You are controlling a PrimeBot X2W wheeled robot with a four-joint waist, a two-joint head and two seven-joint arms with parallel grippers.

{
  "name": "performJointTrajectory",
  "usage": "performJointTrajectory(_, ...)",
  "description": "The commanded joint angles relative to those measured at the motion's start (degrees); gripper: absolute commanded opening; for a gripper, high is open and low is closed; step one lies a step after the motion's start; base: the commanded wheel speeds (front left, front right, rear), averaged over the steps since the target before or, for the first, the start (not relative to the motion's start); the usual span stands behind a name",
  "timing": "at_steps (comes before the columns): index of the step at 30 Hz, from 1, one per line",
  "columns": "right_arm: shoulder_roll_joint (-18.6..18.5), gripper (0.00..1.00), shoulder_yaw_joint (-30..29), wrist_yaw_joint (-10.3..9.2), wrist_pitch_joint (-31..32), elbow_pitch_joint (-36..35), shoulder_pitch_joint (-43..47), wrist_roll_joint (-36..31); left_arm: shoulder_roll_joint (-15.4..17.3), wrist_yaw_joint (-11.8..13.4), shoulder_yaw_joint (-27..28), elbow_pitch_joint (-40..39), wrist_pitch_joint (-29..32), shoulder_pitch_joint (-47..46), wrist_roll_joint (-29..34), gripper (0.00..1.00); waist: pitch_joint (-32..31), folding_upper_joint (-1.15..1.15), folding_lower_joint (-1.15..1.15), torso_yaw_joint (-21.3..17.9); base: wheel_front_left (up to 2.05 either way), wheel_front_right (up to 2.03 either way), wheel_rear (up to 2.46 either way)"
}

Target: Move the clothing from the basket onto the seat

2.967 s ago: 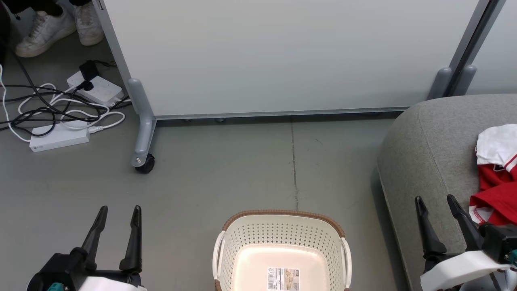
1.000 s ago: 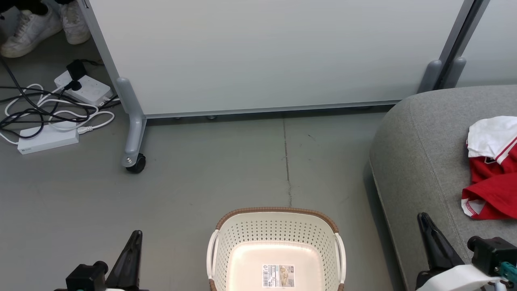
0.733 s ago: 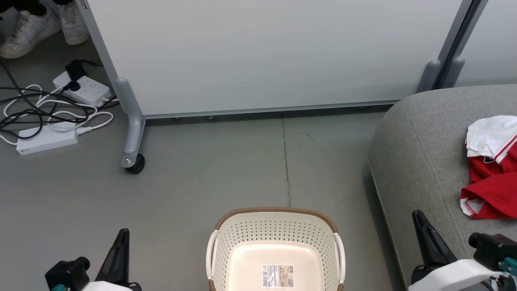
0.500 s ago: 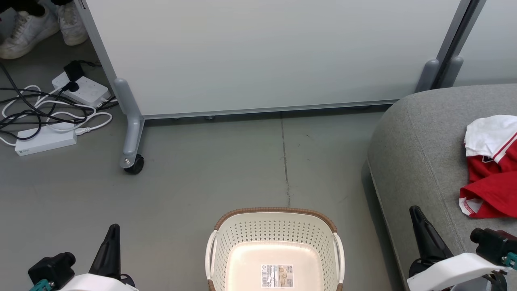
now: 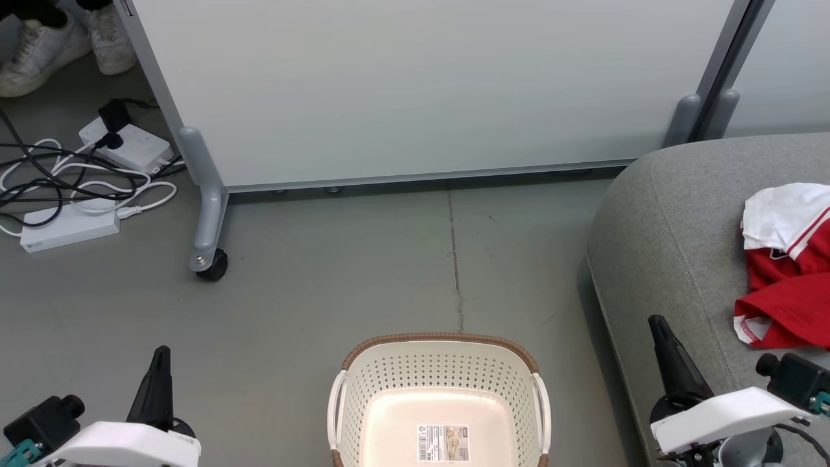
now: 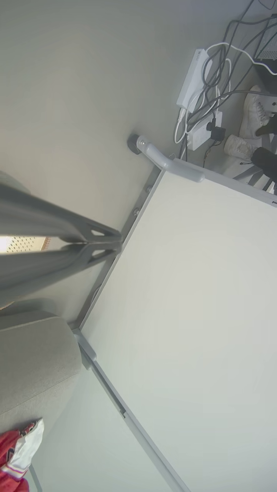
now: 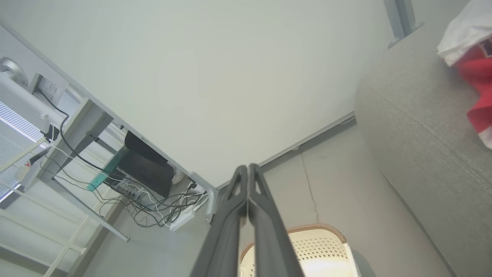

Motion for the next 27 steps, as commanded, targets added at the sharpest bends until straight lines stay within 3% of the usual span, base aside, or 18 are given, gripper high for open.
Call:
performJointTrajectory(1,-0.5,0.00,0.3,0.01,-0.4,-0.1,-1.9,2.5,0.3,-0.4,1.3,-0.5,0.7,-1.8,-2.2,0.00,0.0,0.00,0.00,0.0,0.00,0.00,0.00)
performJointTrajectory(27,-0.7,0.00,2.6,0.04,-0.9,4.8,-6.6,20.8,-1.8,-2.2,8.4,0.1,7.5,-4.5,-17.8,0.00,-0.1,0.00,0.00,-0.7,0.00,0.00,0.00)
